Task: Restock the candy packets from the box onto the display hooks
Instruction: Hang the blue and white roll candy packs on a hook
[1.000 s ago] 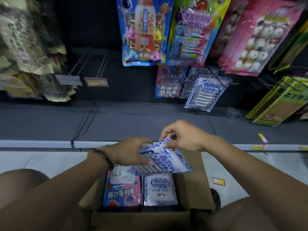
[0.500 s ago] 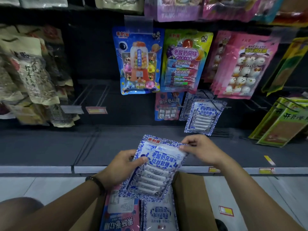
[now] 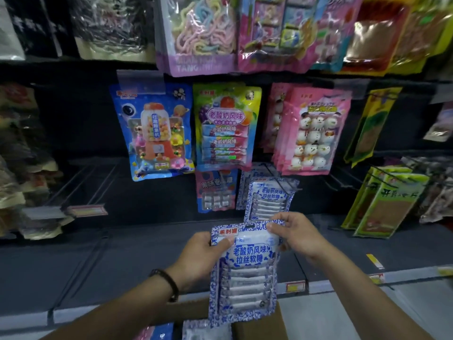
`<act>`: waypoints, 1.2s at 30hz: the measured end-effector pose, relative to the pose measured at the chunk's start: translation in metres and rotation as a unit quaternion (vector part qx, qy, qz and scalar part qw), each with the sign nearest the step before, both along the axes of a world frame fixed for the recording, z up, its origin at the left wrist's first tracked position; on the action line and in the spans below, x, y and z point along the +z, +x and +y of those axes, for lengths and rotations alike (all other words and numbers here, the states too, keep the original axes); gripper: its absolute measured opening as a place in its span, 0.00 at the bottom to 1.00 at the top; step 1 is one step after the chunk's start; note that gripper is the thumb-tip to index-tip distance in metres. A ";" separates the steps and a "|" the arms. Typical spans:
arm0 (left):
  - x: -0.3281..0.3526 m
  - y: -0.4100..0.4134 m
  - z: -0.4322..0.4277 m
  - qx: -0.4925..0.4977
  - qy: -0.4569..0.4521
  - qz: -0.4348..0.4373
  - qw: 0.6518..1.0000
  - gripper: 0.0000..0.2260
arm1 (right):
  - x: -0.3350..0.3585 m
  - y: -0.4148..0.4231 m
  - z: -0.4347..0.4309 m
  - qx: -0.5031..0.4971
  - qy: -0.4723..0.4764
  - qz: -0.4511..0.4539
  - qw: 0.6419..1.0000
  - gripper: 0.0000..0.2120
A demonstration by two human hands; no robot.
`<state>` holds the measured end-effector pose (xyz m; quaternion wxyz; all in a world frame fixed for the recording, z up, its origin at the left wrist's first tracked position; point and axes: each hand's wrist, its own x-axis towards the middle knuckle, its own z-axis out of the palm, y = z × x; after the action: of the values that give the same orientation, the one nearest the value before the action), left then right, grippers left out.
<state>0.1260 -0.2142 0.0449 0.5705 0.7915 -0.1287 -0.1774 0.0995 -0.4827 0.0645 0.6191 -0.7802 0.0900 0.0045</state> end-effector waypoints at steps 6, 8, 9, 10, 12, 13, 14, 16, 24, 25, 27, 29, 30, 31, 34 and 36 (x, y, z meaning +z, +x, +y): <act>-0.003 0.041 -0.075 0.008 -0.003 -0.035 0.999 0.23 | -0.029 0.028 -0.057 -0.101 0.041 -0.022 0.994 0.11; -0.003 0.049 -0.101 0.017 0.000 -0.034 0.999 0.26 | -0.038 0.034 -0.070 -0.155 0.063 -0.038 0.985 0.10; -0.007 0.056 -0.114 0.023 0.001 -0.036 0.999 0.32 | -0.041 0.037 -0.076 -0.184 0.068 -0.048 0.979 0.10; -0.013 0.064 -0.125 0.031 0.004 -0.045 0.999 0.28 | -0.043 0.042 -0.081 -0.212 0.064 -0.057 0.973 0.09; -0.021 0.078 -0.145 0.065 0.010 -0.046 0.997 0.26 | -0.044 0.052 -0.088 -0.265 0.044 -0.082 0.960 0.08; -0.023 0.084 -0.153 0.081 0.008 -0.040 0.996 0.25 | -0.044 0.058 -0.091 -0.291 0.038 -0.097 0.951 0.08; -0.026 0.089 -0.160 0.094 0.000 -0.035 0.995 0.25 | -0.042 0.062 -0.093 -0.316 0.037 -0.110 0.942 0.08; -0.025 0.097 -0.173 0.097 -0.017 -0.044 0.994 0.25 | -0.036 0.067 -0.096 -0.352 0.033 -0.133 0.926 0.10; -0.027 0.119 -0.195 0.111 0.026 -0.058 0.992 0.24 | -0.041 0.070 -0.091 -0.329 -0.015 -0.116 0.937 0.37; -0.030 0.121 -0.197 0.116 0.027 -0.046 0.992 0.24 | -0.043 0.071 -0.090 -0.320 -0.013 -0.118 0.940 0.40; -0.037 0.127 -0.199 0.120 0.034 -0.031 0.992 0.27 | -0.044 0.074 -0.086 -0.304 -0.010 -0.122 0.945 0.41; -0.044 0.132 -0.200 0.124 0.031 -0.022 0.992 0.27 | -0.046 0.074 -0.082 -0.294 -0.016 -0.122 0.948 0.39; -0.047 0.134 -0.200 0.127 0.031 -0.023 0.991 0.28 | -0.047 0.076 -0.080 -0.292 -0.028 -0.120 0.949 0.39; -0.048 0.135 -0.201 0.128 0.025 -0.022 0.991 0.28 | -0.050 0.078 -0.078 -0.292 -0.040 -0.114 0.949 0.38; -0.049 0.140 -0.207 0.140 0.018 -0.016 0.990 0.24 | -0.058 0.078 -0.073 -0.280 -0.071 -0.095 0.953 0.36; -0.046 0.146 -0.210 0.148 0.010 -0.014 0.989 0.20 | -0.064 0.078 -0.070 -0.269 -0.076 -0.080 0.957 0.35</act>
<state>0.2719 -0.4246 -0.0010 0.5808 0.8098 -0.0163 -0.0813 0.1772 -0.5525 0.0006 0.5416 -0.7693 0.2470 -0.2319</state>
